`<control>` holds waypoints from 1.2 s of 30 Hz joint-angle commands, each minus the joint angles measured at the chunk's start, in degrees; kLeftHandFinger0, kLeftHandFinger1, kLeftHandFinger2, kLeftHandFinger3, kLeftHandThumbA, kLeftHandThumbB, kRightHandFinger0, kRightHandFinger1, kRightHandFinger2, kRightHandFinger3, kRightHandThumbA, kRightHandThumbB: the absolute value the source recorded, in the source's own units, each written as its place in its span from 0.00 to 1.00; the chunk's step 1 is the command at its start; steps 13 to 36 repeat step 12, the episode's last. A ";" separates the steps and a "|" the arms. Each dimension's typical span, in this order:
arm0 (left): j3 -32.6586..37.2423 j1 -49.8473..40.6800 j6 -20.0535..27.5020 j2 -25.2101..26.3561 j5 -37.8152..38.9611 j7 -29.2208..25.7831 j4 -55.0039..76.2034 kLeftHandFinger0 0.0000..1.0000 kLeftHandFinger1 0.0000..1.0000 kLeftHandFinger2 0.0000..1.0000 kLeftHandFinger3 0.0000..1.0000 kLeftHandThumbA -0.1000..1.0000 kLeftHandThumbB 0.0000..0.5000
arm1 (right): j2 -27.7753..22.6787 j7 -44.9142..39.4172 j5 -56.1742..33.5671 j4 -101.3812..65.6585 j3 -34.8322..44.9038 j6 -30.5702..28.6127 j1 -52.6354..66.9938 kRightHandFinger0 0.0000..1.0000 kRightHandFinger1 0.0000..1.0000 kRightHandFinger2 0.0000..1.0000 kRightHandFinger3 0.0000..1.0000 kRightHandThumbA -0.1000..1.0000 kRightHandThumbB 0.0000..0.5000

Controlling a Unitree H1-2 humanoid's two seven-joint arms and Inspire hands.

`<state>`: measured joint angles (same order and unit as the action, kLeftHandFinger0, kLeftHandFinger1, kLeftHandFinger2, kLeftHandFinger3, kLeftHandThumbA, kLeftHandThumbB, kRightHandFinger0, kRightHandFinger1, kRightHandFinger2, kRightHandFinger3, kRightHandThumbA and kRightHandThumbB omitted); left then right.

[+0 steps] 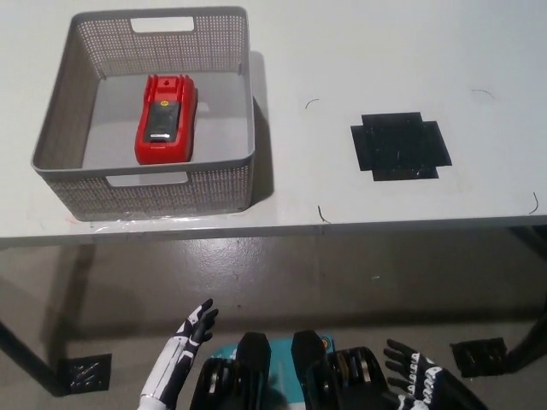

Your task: Use the right hand to pick up a multimeter on the right side and put it into a container on the left side

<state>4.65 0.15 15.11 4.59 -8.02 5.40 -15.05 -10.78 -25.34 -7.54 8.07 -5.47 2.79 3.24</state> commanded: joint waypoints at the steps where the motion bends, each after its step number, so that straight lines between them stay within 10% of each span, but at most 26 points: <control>1: -1.39 0.11 1.84 -0.45 -0.48 -3.19 2.46 1.00 1.00 1.00 1.00 1.00 0.95 | -2.41 6.90 14.70 0.38 -3.54 -10.88 -3.09 1.00 1.00 1.00 1.00 1.00 0.95; 36: -0.87 -0.10 1.80 -0.51 0.13 -2.24 2.54 1.00 1.00 1.00 1.00 1.00 0.90 | -3.41 8.15 14.23 0.48 -3.38 -12.23 -2.36 1.00 1.00 1.00 1.00 1.00 0.97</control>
